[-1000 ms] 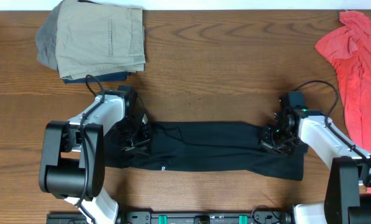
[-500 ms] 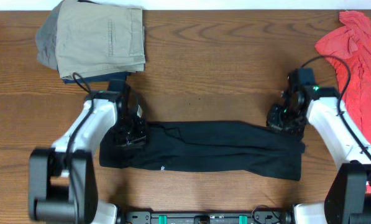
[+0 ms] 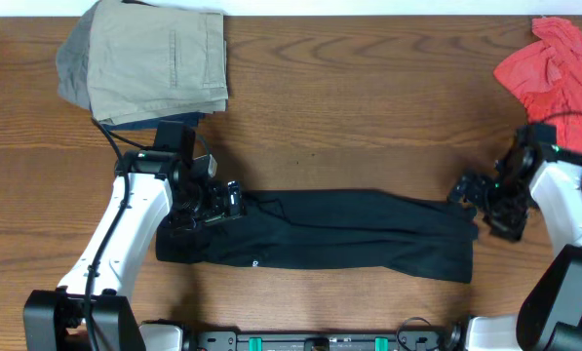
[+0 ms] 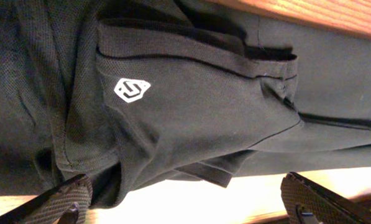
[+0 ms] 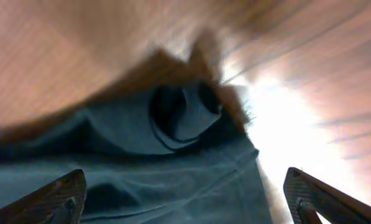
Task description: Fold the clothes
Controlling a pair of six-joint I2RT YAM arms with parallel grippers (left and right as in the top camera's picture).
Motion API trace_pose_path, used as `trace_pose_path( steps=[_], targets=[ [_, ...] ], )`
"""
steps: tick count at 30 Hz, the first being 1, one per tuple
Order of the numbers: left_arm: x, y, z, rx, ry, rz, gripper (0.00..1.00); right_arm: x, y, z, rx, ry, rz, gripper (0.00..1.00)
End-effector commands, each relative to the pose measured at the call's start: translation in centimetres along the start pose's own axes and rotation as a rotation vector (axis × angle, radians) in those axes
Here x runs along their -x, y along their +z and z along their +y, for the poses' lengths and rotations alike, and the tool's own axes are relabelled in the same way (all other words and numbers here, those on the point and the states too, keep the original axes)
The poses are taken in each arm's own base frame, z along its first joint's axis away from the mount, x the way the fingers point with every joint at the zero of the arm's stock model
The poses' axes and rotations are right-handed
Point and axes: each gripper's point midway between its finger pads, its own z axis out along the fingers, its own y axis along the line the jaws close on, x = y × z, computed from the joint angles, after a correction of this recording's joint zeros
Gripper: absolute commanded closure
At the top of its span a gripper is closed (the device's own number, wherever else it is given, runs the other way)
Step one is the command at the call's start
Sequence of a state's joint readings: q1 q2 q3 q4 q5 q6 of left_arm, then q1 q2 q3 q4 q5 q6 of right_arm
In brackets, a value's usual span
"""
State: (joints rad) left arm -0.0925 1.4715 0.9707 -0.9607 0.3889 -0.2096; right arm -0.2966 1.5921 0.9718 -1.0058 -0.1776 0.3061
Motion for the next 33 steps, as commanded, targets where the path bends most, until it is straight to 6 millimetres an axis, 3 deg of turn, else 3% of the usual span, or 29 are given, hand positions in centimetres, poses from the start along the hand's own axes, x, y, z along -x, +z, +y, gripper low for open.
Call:
trace_pose_path(
  steps=[1, 8, 17, 22, 28, 33],
  targets=[
    [0.5, -0.4, 0.0, 0.002, 0.007, -0.021, 0.02, -1.8, 1.3, 1.1, 0.128, -0.078, 0.061, 0.01],
    [0.5, -0.4, 0.0, 0.002, 0.006, -0.021, 0.02, -3.8, 3.3, 1.5, 0.194, -0.098, 0.108, 0.01],
    [0.5, -0.4, 0.0, 0.002, 0.006, -0.02, 0.02, -5.0, 5.1, 0.3, 0.145, -0.101, 0.118, 0.01],
    [0.4, -0.4, 0.0, 0.002, 0.006, -0.02, 0.02, -3.4, 3.6, 0.0, 0.106, -0.079, 0.078, 0.01],
    [0.5, -0.4, 0.0, 0.002, 0.006, -0.02, 0.02, -0.5, -0.5, -1.7, -0.017, -0.021, -0.001, 0.01],
    [0.5, -0.4, 0.0, 0.002, 0.006, -0.02, 0.02, 0.1, -0.7, -2.0, -0.012, -0.008, -0.021, 0.01]
  ],
)
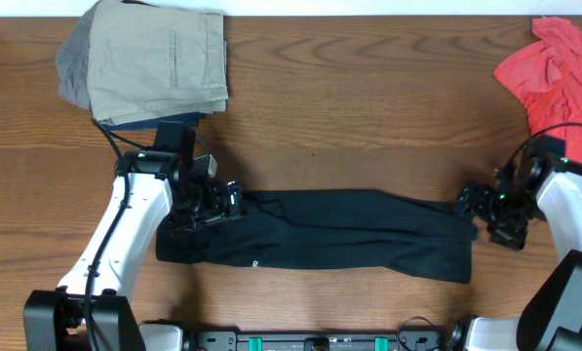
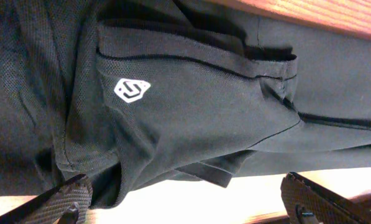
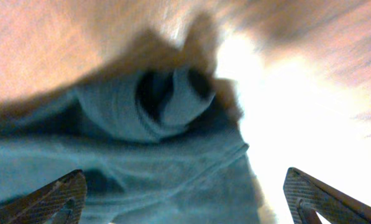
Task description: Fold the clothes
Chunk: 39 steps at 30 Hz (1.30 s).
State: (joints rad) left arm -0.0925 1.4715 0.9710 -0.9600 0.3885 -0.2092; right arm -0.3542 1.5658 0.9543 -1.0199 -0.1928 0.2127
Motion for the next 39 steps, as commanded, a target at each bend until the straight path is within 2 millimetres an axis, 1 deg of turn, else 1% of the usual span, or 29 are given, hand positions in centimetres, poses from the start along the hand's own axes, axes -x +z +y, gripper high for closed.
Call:
trace_pose_path(
  steps=[1, 4, 11, 16, 19, 20, 21, 24, 26, 28, 29, 30, 31, 35, 39],
  targets=[
    [0.4, -0.4, 0.0, 0.002, 0.005, -0.019, 0.02, 0.2, 0.0, -0.9, -0.032, 0.028, -0.019, 0.01],
    [0.4, -0.4, 0.0, 0.002, 0.005, -0.019, 0.02, -0.1, 1.1, -1.1, -0.03, 0.028, -0.02, 0.01],
    [0.4, -0.4, 0.0, 0.002, 0.005, -0.019, 0.02, -2.1, 3.8, -1.8, -0.021, 0.04, 0.019, 0.01],
    [0.4, -0.4, 0.0, 0.002, 0.005, -0.019, 0.02, -3.5, 5.1, -0.8, 0.057, 0.047, 0.056, 0.01],
    [0.4, -0.4, 0.0, 0.002, 0.005, -0.019, 0.02, -3.9, 5.4, -0.1, 0.108, 0.047, 0.065, 0.01],
    [0.4, -0.4, 0.0, 0.002, 0.005, -0.019, 0.02, -3.9, 5.5, 0.1, 0.12, 0.046, 0.064, 0.03],
    [0.4, -0.4, 0.0, 0.002, 0.005, -0.019, 0.02, -3.9, 5.5, 0.2, 0.124, 0.045, 0.062, 0.07],
    [0.4, -0.4, 0.0, 0.002, 0.005, -0.019, 0.02, -3.9, 5.5, 0.4, 0.132, 0.037, 0.062, 0.41],
    [0.4, -0.4, 0.0, 0.002, 0.005, -0.019, 0.02, -3.9, 5.5, 0.7, 0.145, 0.037, 0.064, 0.56],
    [0.4, -0.4, 0.0, 0.002, 0.005, -0.019, 0.02, -3.7, 5.5, 0.8, 0.152, 0.035, 0.054, 0.76],
    [0.4, -0.4, 0.0, 0.002, 0.005, -0.019, 0.02, -3.5, 5.5, 0.8, 0.153, 0.037, 0.048, 0.84],
    [0.4, -0.4, 0.0, 0.002, 0.005, -0.019, 0.02, -3.3, 5.5, 0.9, 0.154, 0.044, 0.041, 0.97],
    [0.4, -0.4, 0.0, 0.002, 0.005, -0.019, 0.02, -3.1, 5.4, 0.9, 0.156, 0.049, 0.035, 0.99],
    [0.3, -0.3, 0.0, 0.003, 0.004, -0.016, 0.02, -1.7, 4.8, 1.3, 0.166, 0.055, -0.008, 0.99],
    [0.3, -0.3, 0.1, 0.003, 0.004, -0.014, 0.02, 0.9, 2.9, 1.2, 0.151, 0.062, -0.077, 0.98]
  ],
)
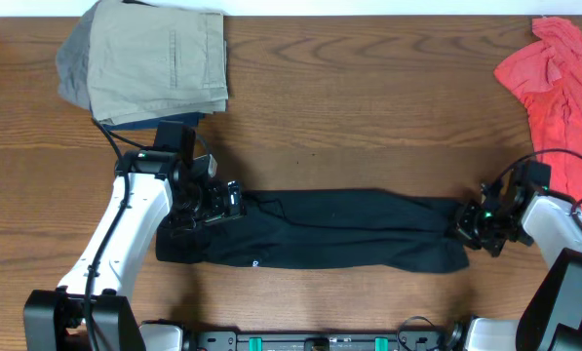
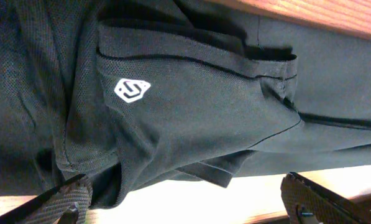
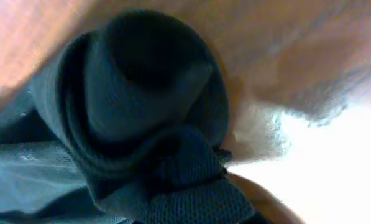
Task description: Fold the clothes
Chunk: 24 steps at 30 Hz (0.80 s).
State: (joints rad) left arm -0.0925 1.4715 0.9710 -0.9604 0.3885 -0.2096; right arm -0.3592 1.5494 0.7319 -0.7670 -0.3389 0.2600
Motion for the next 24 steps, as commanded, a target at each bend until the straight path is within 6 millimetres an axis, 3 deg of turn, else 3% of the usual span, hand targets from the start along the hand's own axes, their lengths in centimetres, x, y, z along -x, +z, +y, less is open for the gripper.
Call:
trace_pose_path(
  steps=[1, 10, 15, 19, 24],
  targets=[
    [0.3, -0.3, 0.1, 0.003, 0.004, -0.014, 0.02, 3.3, -2.2, 0.3, -0.006, 0.021, -0.086, 0.99],
    [0.1, -0.3, 0.1, 0.005, 0.002, -0.008, 0.02, 9.6, -10.8, -0.1, -0.015, 0.112, -0.269, 0.99],
    [0.1, -0.3, 0.1, 0.005, 0.002, -0.008, 0.02, 10.9, -15.4, 0.9, -0.008, 0.105, -0.321, 0.99],
    [0.3, -0.3, 0.1, 0.003, 0.004, -0.015, 0.02, 9.9, -16.7, 3.0, -0.017, 0.009, -0.291, 0.99],
    [0.3, -0.3, 0.1, 0.003, 0.004, -0.015, 0.02, 7.9, -15.2, 6.0, -0.025, -0.121, -0.219, 0.99]
  ],
)
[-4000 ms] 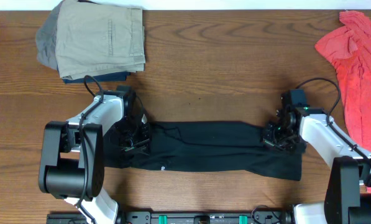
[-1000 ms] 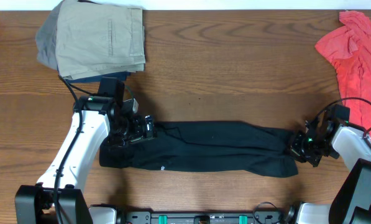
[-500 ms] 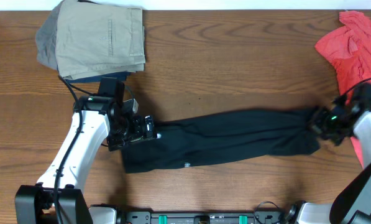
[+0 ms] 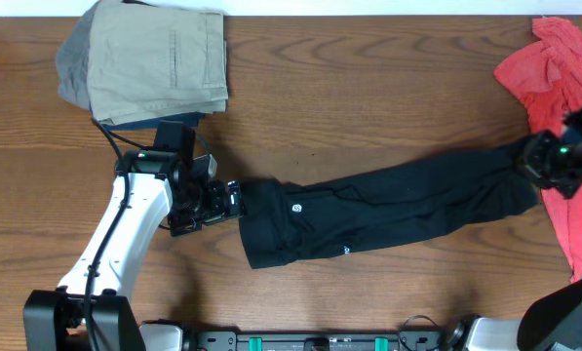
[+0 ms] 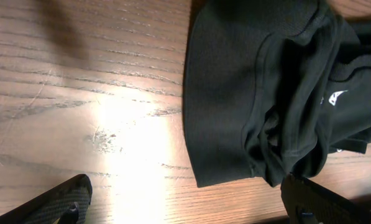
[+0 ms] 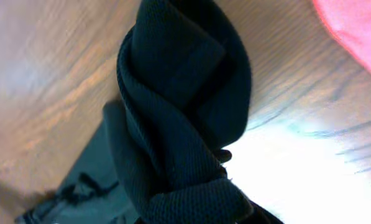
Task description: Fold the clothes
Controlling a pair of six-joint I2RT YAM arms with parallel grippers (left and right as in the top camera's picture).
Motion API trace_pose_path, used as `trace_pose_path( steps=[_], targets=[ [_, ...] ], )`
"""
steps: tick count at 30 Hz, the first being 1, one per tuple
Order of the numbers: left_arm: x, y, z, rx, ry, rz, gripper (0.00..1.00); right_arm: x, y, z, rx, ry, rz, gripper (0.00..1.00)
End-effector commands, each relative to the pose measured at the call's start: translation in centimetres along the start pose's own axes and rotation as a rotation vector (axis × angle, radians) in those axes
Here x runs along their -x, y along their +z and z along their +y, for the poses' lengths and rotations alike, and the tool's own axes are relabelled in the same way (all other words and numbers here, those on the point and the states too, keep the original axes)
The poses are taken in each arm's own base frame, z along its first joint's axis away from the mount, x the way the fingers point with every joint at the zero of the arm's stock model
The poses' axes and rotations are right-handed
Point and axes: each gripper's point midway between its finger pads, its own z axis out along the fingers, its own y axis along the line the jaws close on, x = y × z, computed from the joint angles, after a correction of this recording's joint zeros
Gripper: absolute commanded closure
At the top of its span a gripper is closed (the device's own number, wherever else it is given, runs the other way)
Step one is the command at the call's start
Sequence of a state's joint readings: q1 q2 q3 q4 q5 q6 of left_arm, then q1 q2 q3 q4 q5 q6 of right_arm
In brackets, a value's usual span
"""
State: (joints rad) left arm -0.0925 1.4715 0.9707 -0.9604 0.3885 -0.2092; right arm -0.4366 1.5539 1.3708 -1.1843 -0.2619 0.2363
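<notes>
Black pants (image 4: pixel 388 210) lie stretched aslant across the table, waist end near the middle left, leg end raised toward the far right. My right gripper (image 4: pixel 549 161) is shut on that leg end; the right wrist view shows the black cloth (image 6: pixel 179 106) bunched in a thick roll between the jaws (image 6: pixel 194 214). My left gripper (image 4: pixel 215 202) stands open just left of the waist end. In the left wrist view the pants (image 5: pixel 266 81) fill the upper right, and only bare wood lies between the fingertips (image 5: pixel 58 199).
A folded stack with khaki trousers (image 4: pixel 154 63) on top sits at the back left. A crumpled red garment (image 4: pixel 554 83) lies at the right edge, close to my right gripper, and shows as red cloth (image 6: pixel 353 31) in the wrist view. The wooden table (image 4: pixel 368 88) carries everything.
My right gripper has moved to the far right with the leg end held. The pants have shifted right and now lie slanted, out from under my left gripper, which stayed where it was, open.
The pants lay straight along the front of the table with my left gripper open over the waist end. My right gripper was open by the leg end, then closer over it, then shut on it. Now the pants are drawn out to the right.
</notes>
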Motion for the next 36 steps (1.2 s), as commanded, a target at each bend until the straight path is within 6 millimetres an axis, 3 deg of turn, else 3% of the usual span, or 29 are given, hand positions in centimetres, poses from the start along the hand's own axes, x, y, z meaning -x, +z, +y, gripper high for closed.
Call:
trace_pose_path(
  steps=[1, 5, 10, 18, 27, 29, 32, 36],
  targets=[
    [0.3, -0.3, 0.1, 0.003, 0.004, -0.015, 0.02, -1.3, 0.6, 2.8, 0.015, -0.132, 0.036, 0.99],
    [0.3, -0.3, 0.1, 0.003, 0.004, -0.015, 0.02, -3.4, 1.7, 5.0, -0.018, -0.243, 0.075, 0.99],
    [0.3, -0.3, 0.1, 0.003, 0.004, -0.015, 0.02, -5.8, 3.7, 5.4, -0.147, -0.324, 0.097, 0.99],
    [0.3, -0.3, 0.1, 0.003, 0.004, -0.015, 0.02, -10.3, 7.3, 6.7, -0.151, -0.458, 0.175, 0.99],
    [0.3, -0.3, 0.1, 0.003, 0.003, -0.014, 0.02, -13.4, 9.8, 8.1, -0.128, -0.506, 0.194, 0.98],
    [0.3, -0.3, 0.1, 0.003, 0.003, -0.014, 0.02, -13.9, 10.3, 8.4, -0.12, -0.498, 0.193, 0.92],
    [0.3, -0.3, 0.1, 0.003, 0.003, -0.014, 0.02, -14.6, 10.8, 8.9, -0.101, -0.499, 0.197, 0.68],
    [0.3, -0.3, 0.1, 0.003, 0.003, -0.014, 0.02, -15.1, 10.9, 10.1, -0.048, -0.513, 0.201, 0.66]
  ],
)
